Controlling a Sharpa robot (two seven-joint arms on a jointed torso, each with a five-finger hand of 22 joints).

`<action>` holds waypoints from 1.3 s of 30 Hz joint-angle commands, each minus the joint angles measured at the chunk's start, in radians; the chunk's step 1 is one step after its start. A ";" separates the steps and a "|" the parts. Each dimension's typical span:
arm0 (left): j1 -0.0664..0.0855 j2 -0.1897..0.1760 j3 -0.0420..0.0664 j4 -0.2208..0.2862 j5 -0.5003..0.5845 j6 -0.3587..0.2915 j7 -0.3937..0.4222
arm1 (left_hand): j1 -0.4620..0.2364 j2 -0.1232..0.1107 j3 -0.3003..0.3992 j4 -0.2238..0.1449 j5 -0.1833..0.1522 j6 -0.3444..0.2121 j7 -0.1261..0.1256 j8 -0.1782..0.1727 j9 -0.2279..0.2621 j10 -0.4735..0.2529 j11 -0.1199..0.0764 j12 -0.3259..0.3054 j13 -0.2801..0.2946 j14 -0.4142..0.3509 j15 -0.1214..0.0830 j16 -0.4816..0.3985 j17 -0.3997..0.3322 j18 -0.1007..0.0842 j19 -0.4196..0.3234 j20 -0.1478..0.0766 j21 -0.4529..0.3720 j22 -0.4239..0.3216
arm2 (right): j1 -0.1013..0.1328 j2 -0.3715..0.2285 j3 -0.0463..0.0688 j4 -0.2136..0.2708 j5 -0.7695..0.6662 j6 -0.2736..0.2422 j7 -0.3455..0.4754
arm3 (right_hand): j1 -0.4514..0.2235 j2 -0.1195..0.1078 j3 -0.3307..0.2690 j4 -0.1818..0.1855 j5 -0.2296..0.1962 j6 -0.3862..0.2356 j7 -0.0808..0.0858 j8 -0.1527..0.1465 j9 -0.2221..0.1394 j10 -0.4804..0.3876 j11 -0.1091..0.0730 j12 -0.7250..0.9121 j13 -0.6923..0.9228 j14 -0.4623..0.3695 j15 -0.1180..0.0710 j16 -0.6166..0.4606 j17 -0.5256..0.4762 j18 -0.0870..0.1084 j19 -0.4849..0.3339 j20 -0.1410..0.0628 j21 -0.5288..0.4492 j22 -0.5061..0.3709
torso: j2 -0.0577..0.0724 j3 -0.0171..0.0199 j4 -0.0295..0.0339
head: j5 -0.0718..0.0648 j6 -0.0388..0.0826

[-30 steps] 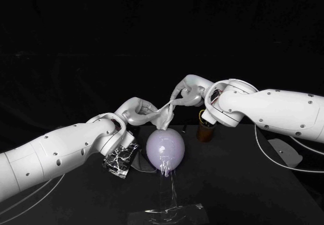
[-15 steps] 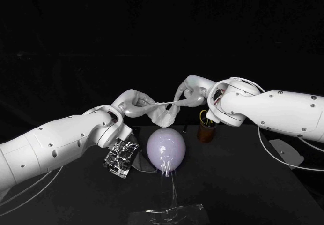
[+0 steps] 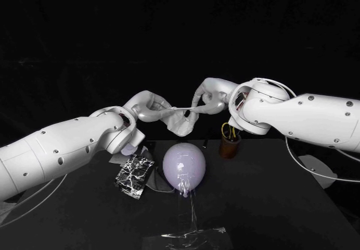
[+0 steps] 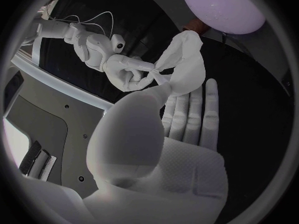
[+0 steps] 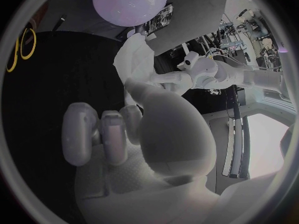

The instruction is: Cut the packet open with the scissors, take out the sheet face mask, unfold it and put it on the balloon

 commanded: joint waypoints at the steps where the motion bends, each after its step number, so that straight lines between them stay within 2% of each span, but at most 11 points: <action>1: 0.008 0.001 0.000 -0.003 -0.028 0.018 -0.022 | -0.012 0.000 0.001 -0.007 0.003 0.002 -0.008 0.005 0.052 0.009 0.001 0.005 0.002 0.006 0.000 0.008 0.002 0.004 0.006 0.000 0.007 0.002 | 0.011 0.002 0.001 -0.007 -0.102 0.031 -0.018 | -0.009 0.005 0.005 0.002 0.005 0.006 -0.002 0.007 0.033 0.053 -0.021 0.004 0.146 0.104 -0.005 0.003 0.263 -0.017 0.052 -0.002 0.005 0.217 | 0.000 -0.0009 0.0016 | -0.002 0.003; 12: 0.014 0.006 0.000 -0.002 -0.030 0.012 -0.020 | -0.021 -0.003 0.002 -0.011 0.003 -0.005 -0.008 -0.001 0.053 0.006 0.000 0.013 0.007 0.005 -0.002 0.018 0.007 0.003 0.003 -0.003 0.016 0.008 | 0.025 0.016 0.001 -0.006 -0.123 0.034 -0.026 | -0.012 0.004 0.007 0.001 0.005 0.006 -0.003 0.009 0.034 0.055 -0.021 0.007 0.148 0.104 -0.006 0.003 0.263 -0.018 0.053 -0.003 0.010 0.218 | 0.001 -0.0015 0.0020 | -0.002 0.010; 15: 0.014 0.006 0.000 -0.001 -0.029 0.008 -0.023 | -0.042 -0.018 -0.006 -0.005 0.003 -0.033 0.001 -0.031 0.042 -0.010 0.007 0.016 0.010 -0.007 0.002 0.027 0.013 0.000 -0.009 0.000 0.019 0.010 | 0.025 0.024 0.001 -0.011 -0.124 0.020 -0.027 | -0.012 0.004 0.007 0.001 0.005 0.006 -0.003 0.009 0.034 0.055 -0.021 0.007 0.148 0.104 -0.006 0.003 0.263 -0.018 0.053 -0.003 0.010 0.218 | 0.001 -0.0013 0.0013 | -0.002 0.010; 23: 0.015 0.010 -0.002 -0.001 -0.037 0.002 -0.032 | -0.108 -0.115 -0.054 0.039 0.002 -0.135 0.045 -0.130 -0.001 -0.120 0.055 -0.028 -0.009 -0.093 0.039 0.017 0.015 -0.007 -0.069 0.028 -0.018 -0.009 | 0.027 0.041 0.002 -0.017 -0.121 0.006 -0.029 | -0.012 0.004 0.007 0.001 0.005 0.006 -0.003 0.009 0.034 0.055 -0.021 0.007 0.148 0.104 -0.006 0.003 0.263 -0.018 0.053 -0.003 0.010 0.218 | 0.001 -0.0019 0.0013 | -0.005 0.010; 25: 0.015 0.012 -0.003 -0.002 -0.047 0.000 -0.035 | -0.110 -0.124 -0.061 0.041 0.002 -0.144 0.048 -0.138 -0.004 -0.130 0.060 -0.032 -0.011 -0.105 0.043 0.014 0.013 -0.008 -0.077 0.032 -0.024 -0.013 | 0.027 0.044 0.002 -0.017 -0.119 0.007 -0.029 | -0.012 0.004 0.007 0.001 0.005 0.006 -0.003 0.009 0.034 0.055 -0.021 0.007 0.148 0.104 -0.006 0.003 0.263 -0.018 0.053 -0.003 0.010 0.218 | 0.001 -0.0018 0.0014 | -0.005 0.010; 28: 0.015 0.015 -0.004 -0.002 -0.062 -0.001 -0.038 | -0.120 -0.149 -0.103 0.049 0.002 -0.187 0.047 -0.169 -0.015 -0.196 0.090 -0.060 -0.025 -0.183 0.074 -0.020 -0.003 -0.021 -0.142 0.055 -0.068 -0.035 | 0.027 0.047 0.002 -0.018 -0.118 0.006 -0.030 | -0.014 0.003 0.009 0.000 0.005 0.007 -0.004 0.009 0.034 0.056 -0.022 0.008 0.149 0.104 -0.006 0.003 0.263 -0.018 0.054 -0.003 0.012 0.218 | 0.001 -0.0017 0.0014 | -0.005 0.010; 31: 0.015 0.017 -0.004 -0.001 -0.078 0.001 -0.038 | -0.112 -0.147 -0.164 0.057 0.003 -0.210 0.026 -0.188 -0.021 -0.251 0.118 -0.077 -0.037 -0.243 0.100 -0.038 -0.016 -0.038 -0.189 0.060 -0.102 -0.052 | 0.027 0.051 0.002 -0.020 -0.116 0.002 -0.033 | -0.014 0.003 0.009 0.000 0.005 0.007 -0.004 0.009 0.034 0.056 -0.022 0.008 0.149 0.104 -0.006 0.003 0.263 -0.018 0.054 -0.003 0.012 0.218 | 0.001 -0.0012 0.0011 | -0.006 0.010; 32: 0.015 0.018 -0.004 -0.001 -0.085 0.003 -0.038 | -0.092 -0.130 -0.223 0.064 0.001 -0.216 0.021 -0.195 -0.022 -0.275 0.129 -0.078 -0.042 -0.272 0.111 -0.041 -0.023 -0.052 -0.211 0.061 -0.118 -0.056 | 0.027 0.053 0.002 -0.021 -0.115 -0.001 -0.035 | -0.014 0.003 0.009 0.000 0.005 0.007 -0.004 0.009 0.034 0.056 -0.022 0.008 0.149 0.104 -0.006 0.003 0.263 -0.018 0.054 -0.003 0.012 0.218 | 0.001 -0.0012 0.0012 | -0.006 0.011; 33: 0.015 0.018 -0.005 0.000 -0.090 0.004 -0.037 | -0.092 -0.130 -0.223 0.064 0.001 -0.216 0.021 -0.195 -0.022 -0.275 0.129 -0.078 -0.042 -0.272 0.111 -0.041 -0.023 -0.052 -0.211 0.061 -0.118 -0.056 | 0.027 0.054 0.002 -0.022 -0.115 -0.003 -0.037 | -0.014 0.003 0.009 0.000 0.005 0.007 -0.004 0.009 0.034 0.056 -0.022 0.008 0.149 0.104 -0.006 0.003 0.263 -0.018 0.054 -0.003 0.012 0.218 | 0.001 -0.0012 0.0009 | -0.007 0.011; 35: 0.015 0.018 -0.005 0.000 -0.099 0.006 -0.036 | -0.049 -0.098 -0.322 0.081 0.003 -0.223 0.015 -0.205 -0.024 -0.300 0.138 -0.071 -0.048 -0.307 0.122 -0.039 -0.034 -0.076 -0.240 0.061 -0.140 -0.056 | 0.027 0.055 0.003 -0.023 -0.114 -0.006 -0.040 | -0.014 0.003 0.009 0.000 0.005 0.007 -0.004 0.009 0.034 0.056 -0.022 0.008 0.149 0.104 -0.006 0.003 0.263 -0.018 0.054 -0.003 0.012 0.218 | 0.001 -0.0011 0.0007 | -0.007 0.011; 39: 0.014 0.020 -0.005 0.007 -0.111 0.002 -0.021 | 0.001 -0.068 -0.397 0.105 0.003 -0.204 0.018 -0.204 -0.020 -0.311 0.139 -0.052 -0.052 -0.324 0.123 -0.024 -0.044 -0.083 -0.242 0.061 -0.145 -0.054 | 0.027 0.056 0.003 -0.025 -0.110 -0.001 -0.045 | -0.014 0.003 0.010 0.000 0.005 0.007 -0.004 0.010 0.034 0.057 -0.022 0.009 0.149 0.104 -0.006 0.003 0.263 -0.019 0.054 -0.003 0.013 0.219 | 0.001 -0.0013 0.0011 | -0.008 0.011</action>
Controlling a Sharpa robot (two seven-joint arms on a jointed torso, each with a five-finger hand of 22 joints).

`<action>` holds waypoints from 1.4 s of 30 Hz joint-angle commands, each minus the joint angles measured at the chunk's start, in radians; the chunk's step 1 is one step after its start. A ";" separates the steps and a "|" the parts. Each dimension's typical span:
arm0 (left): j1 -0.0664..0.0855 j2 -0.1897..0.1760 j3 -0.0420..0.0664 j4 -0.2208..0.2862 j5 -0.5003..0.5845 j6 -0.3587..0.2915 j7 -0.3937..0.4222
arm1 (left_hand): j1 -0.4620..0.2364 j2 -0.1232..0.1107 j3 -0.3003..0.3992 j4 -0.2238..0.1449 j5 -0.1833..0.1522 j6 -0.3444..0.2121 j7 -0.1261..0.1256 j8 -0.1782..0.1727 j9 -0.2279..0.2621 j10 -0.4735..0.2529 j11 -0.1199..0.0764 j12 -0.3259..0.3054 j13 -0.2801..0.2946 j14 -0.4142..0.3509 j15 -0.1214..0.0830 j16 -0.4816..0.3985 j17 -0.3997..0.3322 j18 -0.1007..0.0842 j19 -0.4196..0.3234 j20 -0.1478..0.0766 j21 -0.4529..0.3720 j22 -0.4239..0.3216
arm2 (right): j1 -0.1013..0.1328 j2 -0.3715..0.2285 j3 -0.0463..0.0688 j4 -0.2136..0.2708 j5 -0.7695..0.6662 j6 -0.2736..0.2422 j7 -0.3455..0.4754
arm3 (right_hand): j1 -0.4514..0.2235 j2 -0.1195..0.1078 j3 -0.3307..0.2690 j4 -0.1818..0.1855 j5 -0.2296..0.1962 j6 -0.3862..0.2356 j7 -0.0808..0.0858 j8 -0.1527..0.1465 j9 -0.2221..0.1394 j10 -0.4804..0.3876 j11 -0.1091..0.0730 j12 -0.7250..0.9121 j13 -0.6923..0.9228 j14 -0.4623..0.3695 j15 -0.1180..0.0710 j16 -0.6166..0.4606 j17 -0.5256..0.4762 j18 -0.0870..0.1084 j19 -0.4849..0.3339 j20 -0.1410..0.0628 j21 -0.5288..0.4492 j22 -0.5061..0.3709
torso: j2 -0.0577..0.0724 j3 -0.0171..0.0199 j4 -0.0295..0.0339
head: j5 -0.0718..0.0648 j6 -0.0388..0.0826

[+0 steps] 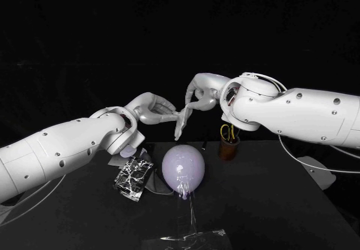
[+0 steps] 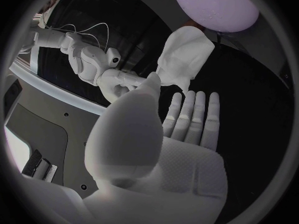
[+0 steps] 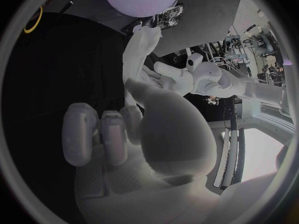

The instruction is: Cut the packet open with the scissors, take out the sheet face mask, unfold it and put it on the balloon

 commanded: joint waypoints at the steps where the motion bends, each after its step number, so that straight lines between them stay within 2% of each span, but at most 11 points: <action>1: 0.002 0.005 0.001 0.009 -0.037 -0.003 0.020 | 0.030 0.012 -0.033 0.013 0.002 0.023 -0.001 0.004 0.004 -0.009 -0.001 0.012 -0.002 -0.010 -0.002 0.013 -0.005 -0.013 -0.004 -0.001 -0.006 0.002 | 0.001 0.001 0.001 -0.002 -0.008 -0.004 -0.016 | -0.002 0.006 0.004 0.000 0.002 0.006 -0.002 0.007 0.029 0.056 -0.022 0.005 0.149 0.106 -0.008 0.003 0.263 -0.019 0.056 -0.001 0.004 0.219 | 0.000 -0.0003 0.0000 | 0.000 0.000; 3: 0.002 0.007 0.001 0.015 -0.038 -0.008 0.035 | 0.047 0.027 -0.045 0.024 0.002 0.067 -0.003 0.021 0.010 0.019 -0.012 0.035 0.002 0.003 -0.010 0.030 -0.007 -0.013 0.000 -0.001 -0.005 0.003 | 0.001 0.002 0.001 -0.003 -0.006 0.000 -0.017 | -0.002 0.006 0.004 0.000 0.002 0.006 -0.002 0.007 0.029 0.056 -0.022 0.005 0.149 0.106 -0.008 0.003 0.263 -0.019 0.056 -0.001 0.004 0.219 | 0.001 -0.0007 -0.0005 | 0.000 0.000; 6: 0.001 0.010 0.001 0.024 -0.033 -0.017 0.058 | 0.054 0.038 -0.052 0.033 0.002 0.114 -0.002 0.038 0.016 0.050 -0.030 0.056 0.006 0.026 -0.024 0.050 -0.006 -0.009 0.010 -0.002 0.000 0.005 | 0.001 0.003 0.001 -0.004 -0.004 0.004 -0.018 | -0.002 0.006 0.004 0.000 0.002 0.006 -0.002 0.007 0.029 0.056 -0.022 0.005 0.149 0.106 -0.008 0.003 0.263 -0.019 0.056 -0.001 0.004 0.219 | 0.000 -0.0004 -0.0007 | 0.001 -0.001; 8: 0.001 0.013 0.001 0.029 -0.026 -0.022 0.069 | 0.034 0.051 -0.063 0.040 0.002 0.164 -0.003 0.055 0.020 0.088 -0.053 0.077 0.012 0.053 -0.043 0.069 -0.004 -0.003 0.022 -0.003 0.007 0.008 | 0.001 0.006 0.001 -0.005 -0.003 0.005 -0.019 | -0.003 0.006 0.006 -0.001 0.002 0.007 -0.003 0.008 0.029 0.058 -0.023 0.007 0.150 0.106 -0.008 0.003 0.263 -0.019 0.057 -0.002 0.008 0.219 | 0.000 -0.0004 -0.0005 | 0.001 -0.001; 11: 0.001 0.017 0.001 0.032 -0.009 -0.033 0.079 | -0.007 0.067 -0.083 0.043 0.002 0.186 -0.003 0.055 0.017 0.111 -0.066 0.086 0.013 0.069 -0.054 0.081 -0.006 0.003 0.030 -0.003 0.011 0.008 | 0.001 0.011 0.001 -0.007 -0.002 0.005 -0.019 | -0.003 0.006 0.006 -0.001 0.002 0.007 -0.003 0.008 0.029 0.058 -0.023 0.007 0.150 0.106 -0.008 0.003 0.263 -0.019 0.057 -0.002 0.008 0.219 | 0.000 0.0000 0.0003 | 0.001 0.000; 12: 0.001 0.018 0.001 0.032 -0.005 -0.035 0.080 | -0.041 0.081 -0.097 0.042 0.002 0.204 0.003 0.057 0.016 0.133 -0.078 0.097 0.017 0.081 -0.063 0.090 -0.006 0.008 0.036 -0.003 0.014 0.009 | 0.001 0.012 0.001 -0.007 -0.002 0.005 -0.019 | -0.003 0.006 0.006 -0.001 0.002 0.007 -0.003 0.008 0.029 0.058 -0.023 0.007 0.150 0.106 -0.008 0.003 0.263 -0.019 0.057 -0.002 0.008 0.219 | 0.000 0.0004 0.0005 | 0.000 0.000; 16: 0.000 0.024 0.001 0.031 -0.001 -0.030 0.072 | -0.047 0.088 -0.113 0.041 0.002 0.229 -0.003 0.061 0.014 0.166 -0.094 0.114 0.025 0.095 -0.075 0.103 -0.007 0.016 0.045 -0.003 0.019 0.010 | 0.001 0.013 0.001 -0.006 -0.001 0.003 -0.020 | -0.003 0.006 0.006 -0.001 0.002 0.007 -0.003 0.008 0.029 0.058 -0.023 0.007 0.150 0.106 -0.008 0.003 0.263 -0.019 0.057 -0.002 0.008 0.219 | 0.000 0.0002 0.0002 | 0.000 0.001; 26: -0.002 0.046 -0.008 0.015 -0.020 0.012 0.002 | -0.049 0.088 -0.129 0.042 0.002 0.231 -0.001 0.056 0.010 0.175 -0.098 0.121 0.029 0.098 -0.078 0.110 -0.007 0.020 0.049 -0.003 0.020 0.009 | 0.001 0.016 0.001 0.007 0.001 -0.011 -0.017 | -0.003 0.006 0.006 -0.001 0.002 0.007 -0.003 0.008 0.029 0.058 -0.023 0.007 0.150 0.106 -0.008 0.003 0.263 -0.019 0.057 -0.002 0.008 0.219 | 0.000 0.0004 -0.0003 | 0.000 0.003; 32: -0.002 0.050 -0.010 0.006 -0.026 0.010 -0.023 | -0.035 0.099 -0.147 0.041 0.002 0.237 0.000 0.049 0.005 0.183 -0.102 0.133 0.038 0.114 -0.085 0.131 -0.004 0.033 0.070 -0.004 0.031 0.012 | 0.001 0.014 0.001 0.017 0.002 -0.017 -0.015 | -0.004 0.005 0.008 -0.002 0.002 0.007 -0.003 0.009 0.030 0.058 -0.023 0.007 0.151 0.106 -0.009 0.003 0.263 -0.019 0.057 -0.002 0.007 0.219 | 0.000 0.0000 -0.0004 | 0.000 0.003; 42: -0.002 0.054 -0.011 0.001 -0.031 0.017 -0.047 | -0.032 0.098 -0.162 0.042 0.002 0.237 0.002 0.044 0.002 0.184 -0.102 0.139 0.043 0.120 -0.087 0.140 -0.004 0.040 0.079 -0.004 0.036 0.013 | 0.001 0.014 0.001 0.028 0.003 -0.015 -0.014 | -0.004 0.005 0.008 -0.002 0.002 0.007 -0.003 0.009 0.030 0.058 -0.023 0.007 0.151 0.106 -0.009 0.003 0.263 -0.019 0.057 -0.002 0.007 0.219 | 0.000 0.0003 -0.0004 | 0.001 0.004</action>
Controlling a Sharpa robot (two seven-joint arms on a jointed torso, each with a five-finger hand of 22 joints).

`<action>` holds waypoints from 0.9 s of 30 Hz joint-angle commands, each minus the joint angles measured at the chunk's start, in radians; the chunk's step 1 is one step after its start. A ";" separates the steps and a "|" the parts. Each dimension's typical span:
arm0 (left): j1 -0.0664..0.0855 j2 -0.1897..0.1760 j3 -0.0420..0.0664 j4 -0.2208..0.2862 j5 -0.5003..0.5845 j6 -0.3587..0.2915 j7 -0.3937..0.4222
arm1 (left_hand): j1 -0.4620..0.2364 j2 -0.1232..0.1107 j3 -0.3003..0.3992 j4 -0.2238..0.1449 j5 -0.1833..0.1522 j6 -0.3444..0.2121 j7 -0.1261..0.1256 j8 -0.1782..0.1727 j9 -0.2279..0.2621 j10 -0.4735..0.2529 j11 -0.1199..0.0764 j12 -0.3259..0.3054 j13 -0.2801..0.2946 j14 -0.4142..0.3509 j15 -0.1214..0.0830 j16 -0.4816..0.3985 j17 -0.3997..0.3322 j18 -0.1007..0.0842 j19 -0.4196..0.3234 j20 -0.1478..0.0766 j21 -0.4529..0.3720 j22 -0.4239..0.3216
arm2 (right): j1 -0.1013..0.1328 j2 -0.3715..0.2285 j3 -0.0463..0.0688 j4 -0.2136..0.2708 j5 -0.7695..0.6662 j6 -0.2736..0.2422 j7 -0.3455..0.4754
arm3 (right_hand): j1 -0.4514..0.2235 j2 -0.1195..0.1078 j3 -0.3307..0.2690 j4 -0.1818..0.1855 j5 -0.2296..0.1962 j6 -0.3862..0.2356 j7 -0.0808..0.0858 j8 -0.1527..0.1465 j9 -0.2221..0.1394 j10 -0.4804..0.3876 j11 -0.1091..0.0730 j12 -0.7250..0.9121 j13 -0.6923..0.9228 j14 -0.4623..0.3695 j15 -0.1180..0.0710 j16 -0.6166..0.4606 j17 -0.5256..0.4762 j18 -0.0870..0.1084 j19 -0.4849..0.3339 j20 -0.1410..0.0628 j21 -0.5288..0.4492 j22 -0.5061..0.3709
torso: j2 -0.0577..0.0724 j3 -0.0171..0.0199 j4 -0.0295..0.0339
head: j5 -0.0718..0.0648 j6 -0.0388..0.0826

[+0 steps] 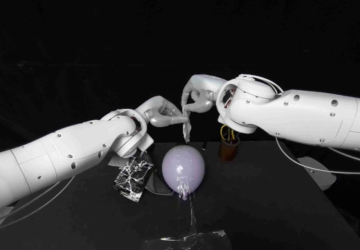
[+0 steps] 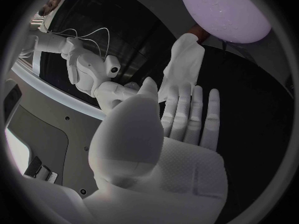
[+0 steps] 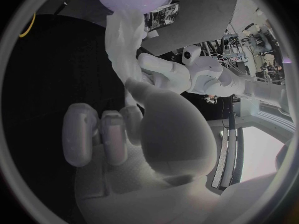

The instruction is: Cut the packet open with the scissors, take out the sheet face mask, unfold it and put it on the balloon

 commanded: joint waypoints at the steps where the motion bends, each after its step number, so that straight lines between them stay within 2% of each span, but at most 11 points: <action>1: 0.001 0.003 0.001 0.001 -0.007 0.015 -0.019 | 0.009 0.009 -0.005 -0.001 0.002 0.004 -0.002 -0.005 -0.002 0.005 -0.001 0.006 0.002 0.008 0.000 0.008 0.001 0.017 0.008 0.000 0.004 0.002 | 0.001 0.003 0.001 0.002 -0.005 -0.003 0.001 | -0.001 0.009 0.005 0.000 0.003 0.005 -0.002 0.002 0.030 0.058 -0.023 0.003 0.151 0.106 -0.009 0.004 0.263 -0.019 0.056 0.002 0.001 0.220 | 0.000 0.0002 0.0000 | 0.000 0.001; 5: 0.001 0.002 0.001 0.001 -0.008 0.015 -0.021 | 0.043 0.027 0.005 -0.007 0.002 0.007 -0.007 -0.007 -0.004 0.005 -0.004 0.009 0.005 0.010 -0.002 0.013 0.001 0.020 0.011 0.001 0.005 0.001 | 0.001 0.005 0.001 0.002 -0.005 -0.002 0.001 | -0.001 0.009 0.005 0.000 0.003 0.005 -0.002 0.002 0.030 0.058 -0.023 0.003 0.151 0.106 -0.009 0.004 0.263 -0.019 0.056 0.002 0.001 0.220 | 0.001 0.0000 0.0006 | 0.000 0.001; 9: 0.001 0.002 0.001 0.001 -0.008 0.019 -0.024 | 0.163 0.073 0.067 -0.035 0.003 0.023 -0.018 -0.007 -0.006 0.007 -0.014 0.009 0.006 0.017 -0.010 0.023 0.000 0.026 0.019 0.001 0.009 0.001 | 0.001 0.005 0.001 0.002 -0.004 -0.002 0.001 | -0.002 0.008 0.006 0.000 0.003 0.005 -0.002 0.002 0.030 0.058 -0.023 0.004 0.151 0.106 -0.009 0.004 0.263 -0.019 0.057 0.002 0.003 0.220 | 0.001 -0.0004 -0.0001 | 0.000 -0.001; 12: 0.001 0.001 0.001 0.002 -0.008 0.022 -0.024 | 0.236 0.089 0.127 -0.052 0.004 0.037 -0.017 -0.006 -0.007 0.014 -0.017 0.006 0.004 0.021 -0.012 0.024 -0.005 0.031 0.025 0.000 0.012 0.001 | 0.001 0.005 0.001 0.001 -0.004 -0.001 0.001 | -0.002 0.008 0.006 0.000 0.003 0.005 -0.002 0.002 0.030 0.058 -0.023 0.004 0.151 0.106 -0.009 0.004 0.263 -0.019 0.057 0.002 0.003 0.220 | 0.000 -0.0003 0.0003 | 0.001 -0.001; 17: 0.001 -0.002 0.001 0.003 0.000 0.021 -0.016 | 0.282 0.094 0.197 -0.062 0.004 0.039 -0.012 -0.007 -0.006 0.024 -0.019 0.005 0.002 0.028 -0.012 0.016 -0.017 0.036 0.028 -0.001 0.015 0.002 | 0.001 0.005 0.001 -0.005 -0.004 0.004 0.001 | -0.002 0.008 0.006 0.000 0.003 0.005 -0.002 0.002 0.030 0.058 -0.023 0.004 0.151 0.106 -0.009 0.004 0.263 -0.019 0.057 0.002 0.003 0.220 | 0.000 0.0002 0.0001 | 0.000 -0.002; 19: 0.001 -0.005 0.001 0.005 0.007 0.022 -0.010 | 0.295 0.092 0.250 -0.061 0.003 0.039 -0.012 -0.007 -0.004 0.030 -0.019 0.005 0.002 0.041 -0.013 0.010 -0.026 0.039 0.031 -0.002 0.020 0.004 | 0.001 0.005 0.001 -0.010 -0.004 0.009 0.001 | -0.002 0.008 0.006 0.000 0.003 0.005 -0.002 0.002 0.030 0.058 -0.023 0.004 0.151 0.106 -0.009 0.004 0.263 -0.019 0.057 0.002 0.003 0.220 | 0.000 0.0000 -0.0004 | 0.000 -0.002; 20: 0.000 -0.006 0.001 0.006 0.011 0.023 -0.007 | 0.272 0.056 0.324 -0.040 -0.001 0.040 -0.008 -0.005 0.002 0.037 -0.016 0.003 0.001 0.057 -0.012 -0.003 -0.043 0.040 0.031 0.000 0.027 0.007 | 0.001 0.005 0.001 -0.013 -0.004 0.012 0.000 | -0.002 0.008 0.006 0.000 0.003 0.005 -0.002 0.002 0.030 0.058 -0.023 0.004 0.151 0.106 -0.009 0.004 0.263 -0.019 0.057 0.002 0.003 0.220 | 0.000 0.0000 -0.0004 | 0.000 -0.003; 21: 0.000 -0.007 0.001 0.006 0.015 0.023 -0.006 | 0.272 0.056 0.324 -0.040 -0.001 0.040 -0.008 -0.005 0.002 0.037 -0.016 0.003 0.001 0.057 -0.012 -0.003 -0.043 0.040 0.031 0.000 0.027 0.007 | 0.001 0.005 0.001 -0.016 -0.004 0.014 0.000 | -0.002 0.008 0.006 0.000 0.003 0.005 -0.002 0.002 0.030 0.058 -0.023 0.004 0.151 0.106 -0.009 0.004 0.263 -0.019 0.057 0.002 0.003 0.220 | 0.000 -0.0001 -0.0005 | 0.000 -0.003; 22: 0.000 -0.009 0.001 0.008 0.022 0.024 -0.003 | 0.249 0.024 0.398 -0.038 0.002 0.043 -0.012 0.002 0.011 0.042 -0.019 0.004 0.003 0.068 -0.013 -0.008 -0.054 0.040 0.028 -0.001 0.034 0.009 | 0.001 0.005 0.001 -0.021 -0.004 0.018 0.000 | -0.002 0.008 0.006 0.000 0.003 0.005 -0.002 0.002 0.030 0.058 -0.023 0.004 0.151 0.106 -0.009 0.004 0.263 -0.019 0.057 0.002 0.003 0.220 | 0.001 -0.0001 -0.0004 | 0.000 -0.003; 23: 0.000 -0.009 0.002 0.008 0.026 0.024 -0.001 | 0.237 0.013 0.427 -0.041 0.000 0.042 -0.012 0.006 0.016 0.044 -0.019 0.004 0.004 0.071 -0.013 -0.009 -0.056 0.039 0.027 -0.001 0.037 0.011 | 0.001 0.005 0.001 -0.023 -0.004 0.021 0.001 | -0.003 0.008 0.008 -0.001 0.003 0.005 -0.002 0.003 0.030 0.058 -0.023 0.003 0.150 0.106 -0.009 0.004 0.263 -0.019 0.056 0.002 0.002 0.220 | 0.001 -0.0002 -0.0001 | 0.000 -0.003; 27: 0.000 -0.014 0.003 0.010 0.051 0.021 0.005 | 0.207 -0.003 0.462 -0.046 0.002 0.042 -0.012 0.013 0.026 0.046 -0.019 0.006 0.006 0.074 -0.013 -0.008 -0.059 0.038 0.025 -0.001 0.041 0.012 | 0.000 0.003 0.000 -0.035 0.002 0.041 0.005 | -0.003 0.008 0.008 -0.001 0.003 0.005 -0.002 0.003 0.030 0.058 -0.023 0.002 0.150 0.106 -0.009 0.004 0.263 -0.019 0.056 0.002 0.001 0.220 | 0.001 -0.0002 0.0000 | 0.000 -0.003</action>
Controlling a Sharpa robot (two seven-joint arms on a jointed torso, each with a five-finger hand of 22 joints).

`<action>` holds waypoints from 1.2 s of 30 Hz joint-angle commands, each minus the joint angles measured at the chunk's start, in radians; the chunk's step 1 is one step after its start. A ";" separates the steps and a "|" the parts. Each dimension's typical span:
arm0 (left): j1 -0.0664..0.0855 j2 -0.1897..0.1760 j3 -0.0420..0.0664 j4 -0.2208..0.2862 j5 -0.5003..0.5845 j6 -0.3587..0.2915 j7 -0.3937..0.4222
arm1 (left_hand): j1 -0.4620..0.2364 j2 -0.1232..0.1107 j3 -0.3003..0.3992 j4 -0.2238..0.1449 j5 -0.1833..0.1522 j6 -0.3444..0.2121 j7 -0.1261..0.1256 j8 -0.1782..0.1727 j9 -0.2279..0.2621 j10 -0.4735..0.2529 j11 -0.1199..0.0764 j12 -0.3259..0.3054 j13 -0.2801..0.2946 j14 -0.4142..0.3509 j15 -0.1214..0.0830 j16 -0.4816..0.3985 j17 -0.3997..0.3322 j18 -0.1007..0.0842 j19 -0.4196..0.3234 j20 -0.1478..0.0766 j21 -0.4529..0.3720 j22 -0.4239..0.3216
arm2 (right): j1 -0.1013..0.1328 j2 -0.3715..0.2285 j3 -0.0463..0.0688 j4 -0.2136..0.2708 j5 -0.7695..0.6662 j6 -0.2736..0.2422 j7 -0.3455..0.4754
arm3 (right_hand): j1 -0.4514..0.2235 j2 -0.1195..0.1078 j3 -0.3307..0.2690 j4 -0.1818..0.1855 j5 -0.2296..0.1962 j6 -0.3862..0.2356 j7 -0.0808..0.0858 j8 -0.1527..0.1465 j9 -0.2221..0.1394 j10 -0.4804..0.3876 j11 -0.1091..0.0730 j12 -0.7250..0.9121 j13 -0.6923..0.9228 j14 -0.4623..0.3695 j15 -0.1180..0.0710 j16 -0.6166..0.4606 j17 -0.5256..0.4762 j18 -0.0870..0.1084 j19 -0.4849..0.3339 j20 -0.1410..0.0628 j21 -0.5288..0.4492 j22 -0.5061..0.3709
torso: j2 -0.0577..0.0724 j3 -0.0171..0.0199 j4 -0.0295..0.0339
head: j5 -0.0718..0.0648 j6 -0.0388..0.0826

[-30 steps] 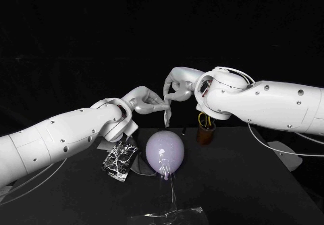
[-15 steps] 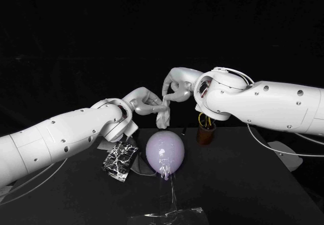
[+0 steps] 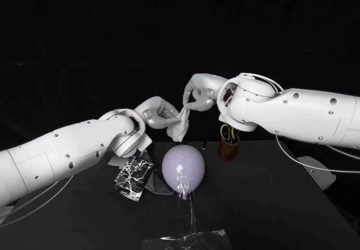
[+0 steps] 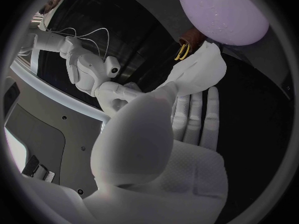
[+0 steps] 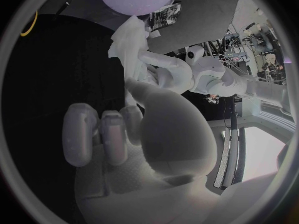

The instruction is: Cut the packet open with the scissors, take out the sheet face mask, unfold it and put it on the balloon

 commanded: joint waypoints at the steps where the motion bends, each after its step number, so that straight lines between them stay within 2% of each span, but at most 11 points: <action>1: 0.001 -0.002 0.002 0.003 0.043 0.008 0.021 | -0.024 -0.008 0.026 -0.006 0.005 0.004 -0.001 0.007 0.008 0.005 0.000 0.000 0.003 0.008 -0.001 -0.002 -0.002 0.007 -0.001 0.003 0.007 0.002 | 0.000 -0.001 0.001 -0.008 0.000 0.036 0.007 | -0.003 0.008 0.005 0.002 0.005 0.006 -0.003 0.005 0.030 0.058 -0.023 0.004 0.150 0.104 -0.007 0.004 0.263 -0.019 0.057 0.001 0.001 0.219 | 0.001 0.0000 0.0002 | 0.000 0.000; 8: 0.001 -0.004 0.003 0.003 0.068 0.007 0.021 | -0.079 -0.015 0.061 -0.003 0.005 -0.003 -0.004 0.018 0.024 0.006 0.001 0.001 0.006 0.008 0.000 0.003 -0.002 0.006 -0.004 0.004 0.010 0.001 | -0.007 -0.004 -0.001 -0.012 0.023 0.036 0.019 | -0.009 0.007 0.008 0.003 0.005 0.002 -0.002 0.004 0.030 0.055 -0.022 -0.002 0.146 0.104 -0.007 0.004 0.263 -0.016 0.052 0.001 -0.012 0.216 | 0.000 0.0005 0.0002 | 0.001 -0.001; 15: 0.001 -0.003 0.003 -0.002 0.085 0.004 0.016 | -0.116 -0.010 0.085 0.007 0.005 -0.011 -0.008 0.025 0.034 0.008 0.000 0.000 0.008 0.007 -0.001 0.009 0.000 0.005 -0.005 0.004 0.009 0.000 | -0.012 -0.011 -0.003 -0.005 0.072 -0.025 0.039 | -0.018 0.004 0.010 0.005 0.005 -0.005 0.000 0.002 0.030 0.049 -0.021 -0.015 0.138 0.104 -0.006 0.004 0.263 -0.013 0.046 0.001 -0.030 0.211 | 0.000 0.0007 -0.0006 | 0.002 -0.001; 21: 0.001 -0.002 0.003 -0.007 0.090 -0.001 0.009 | -0.124 -0.014 0.099 0.002 0.005 -0.012 -0.010 0.029 0.039 0.008 -0.002 0.001 0.008 0.006 -0.003 0.012 0.001 0.006 -0.004 0.004 0.010 0.000 | -0.014 -0.021 -0.005 0.005 0.104 -0.053 0.047 | -0.020 0.004 0.011 0.005 0.005 -0.006 0.000 0.002 0.030 0.046 -0.021 -0.020 0.134 0.104 -0.006 0.004 0.263 -0.012 0.044 0.001 -0.039 0.209 | 0.000 0.0005 0.0000 | 0.003 -0.001; 32: 0.001 0.000 0.003 -0.022 0.041 -0.006 -0.007 | -0.138 -0.030 0.134 -0.023 0.005 -0.012 -0.010 0.041 0.052 0.013 -0.004 0.003 0.011 0.007 -0.004 0.020 0.002 0.008 0.001 0.003 0.015 0.000 | -0.017 -0.062 -0.006 0.029 0.159 -0.042 0.038 | -0.020 0.004 0.012 0.004 0.005 -0.007 -0.001 0.003 0.031 0.047 -0.021 -0.019 0.135 0.104 -0.006 0.004 0.263 -0.012 0.044 0.001 -0.038 0.209 | -0.001 0.0001 0.0001 | 0.005 -0.001; 34: 0.001 0.001 0.003 -0.025 0.025 -0.007 -0.010 | -0.140 -0.032 0.138 -0.026 0.005 -0.012 -0.010 0.042 0.053 0.013 -0.004 0.004 0.012 0.008 -0.004 0.021 0.003 0.009 0.002 0.003 0.016 0.001 | -0.017 -0.064 -0.006 0.028 0.169 -0.028 0.031 | -0.020 0.004 0.012 0.004 0.005 -0.007 -0.001 0.003 0.031 0.047 -0.021 -0.019 0.135 0.104 -0.006 0.004 0.263 -0.012 0.044 0.001 -0.038 0.209 | -0.001 0.0008 0.0006 | 0.004 -0.001; 36: 0.002 0.003 0.003 -0.027 0.013 -0.009 -0.011 | -0.142 -0.033 0.140 -0.028 0.005 -0.012 -0.010 0.043 0.054 0.013 -0.004 0.004 0.012 0.008 -0.005 0.021 0.003 0.009 0.002 0.003 0.016 0.001 | -0.015 -0.064 -0.006 0.023 0.180 0.012 0.019 | -0.020 0.004 0.012 0.004 0.005 -0.007 -0.001 0.003 0.031 0.046 -0.021 -0.020 0.134 0.104 -0.006 0.004 0.263 -0.011 0.043 0.001 -0.040 0.209 | -0.001 0.0008 0.0006 | 0.004 -0.001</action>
